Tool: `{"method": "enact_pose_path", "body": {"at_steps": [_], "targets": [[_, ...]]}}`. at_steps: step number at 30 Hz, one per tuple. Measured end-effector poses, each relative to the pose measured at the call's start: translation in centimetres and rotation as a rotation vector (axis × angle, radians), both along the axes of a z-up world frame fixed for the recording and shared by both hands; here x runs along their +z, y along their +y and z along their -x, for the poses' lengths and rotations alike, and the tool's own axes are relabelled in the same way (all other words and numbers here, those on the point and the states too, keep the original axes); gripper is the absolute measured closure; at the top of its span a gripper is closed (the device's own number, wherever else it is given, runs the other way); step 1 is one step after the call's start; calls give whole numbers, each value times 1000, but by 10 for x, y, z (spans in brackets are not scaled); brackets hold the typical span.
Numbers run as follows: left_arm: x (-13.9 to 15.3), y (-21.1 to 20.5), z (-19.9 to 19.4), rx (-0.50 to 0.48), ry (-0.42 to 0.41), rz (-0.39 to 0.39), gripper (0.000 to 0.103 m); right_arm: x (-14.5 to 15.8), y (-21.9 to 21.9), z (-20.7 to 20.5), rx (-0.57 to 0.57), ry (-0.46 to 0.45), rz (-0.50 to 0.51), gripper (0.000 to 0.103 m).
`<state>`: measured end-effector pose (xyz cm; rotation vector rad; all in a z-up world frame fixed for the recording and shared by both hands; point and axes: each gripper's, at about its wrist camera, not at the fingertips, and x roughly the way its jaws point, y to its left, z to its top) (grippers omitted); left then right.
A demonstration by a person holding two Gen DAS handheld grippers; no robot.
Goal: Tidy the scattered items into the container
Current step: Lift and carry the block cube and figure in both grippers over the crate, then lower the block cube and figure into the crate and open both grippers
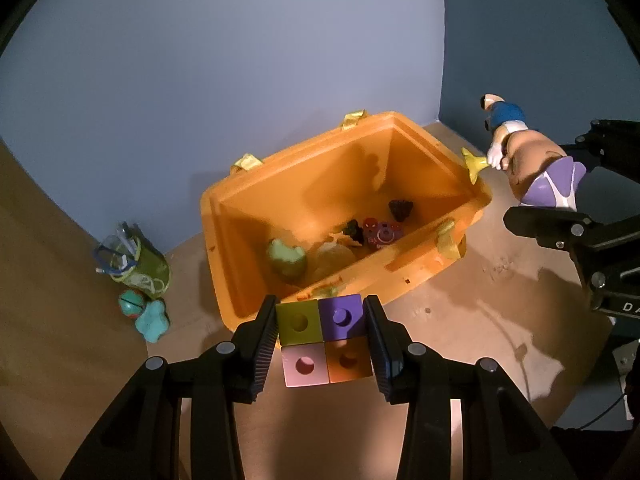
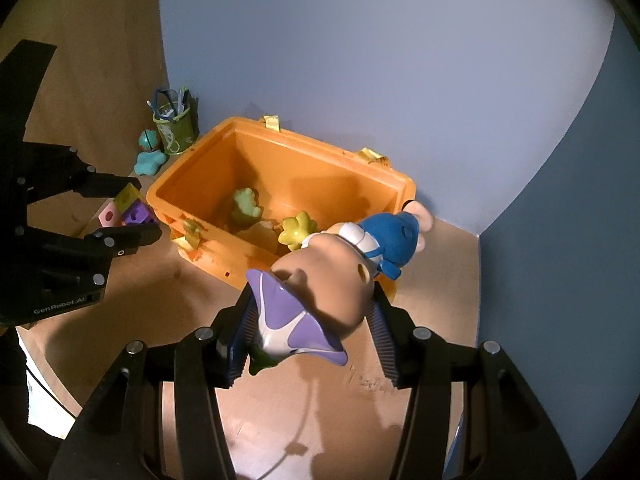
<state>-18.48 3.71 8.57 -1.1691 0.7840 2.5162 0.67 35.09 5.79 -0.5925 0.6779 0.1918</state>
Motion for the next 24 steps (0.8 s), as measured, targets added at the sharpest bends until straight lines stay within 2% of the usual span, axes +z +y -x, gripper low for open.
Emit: {"method": "enact_pose_path", "body": {"at_steps": [12,24], "targets": [[3,1,35,0,-21,-1,64,14,10,-27,11,-20,18,54],[-2,-8,75,13,-42,-19,64,8,18,-68,11,8,29,54]]}}
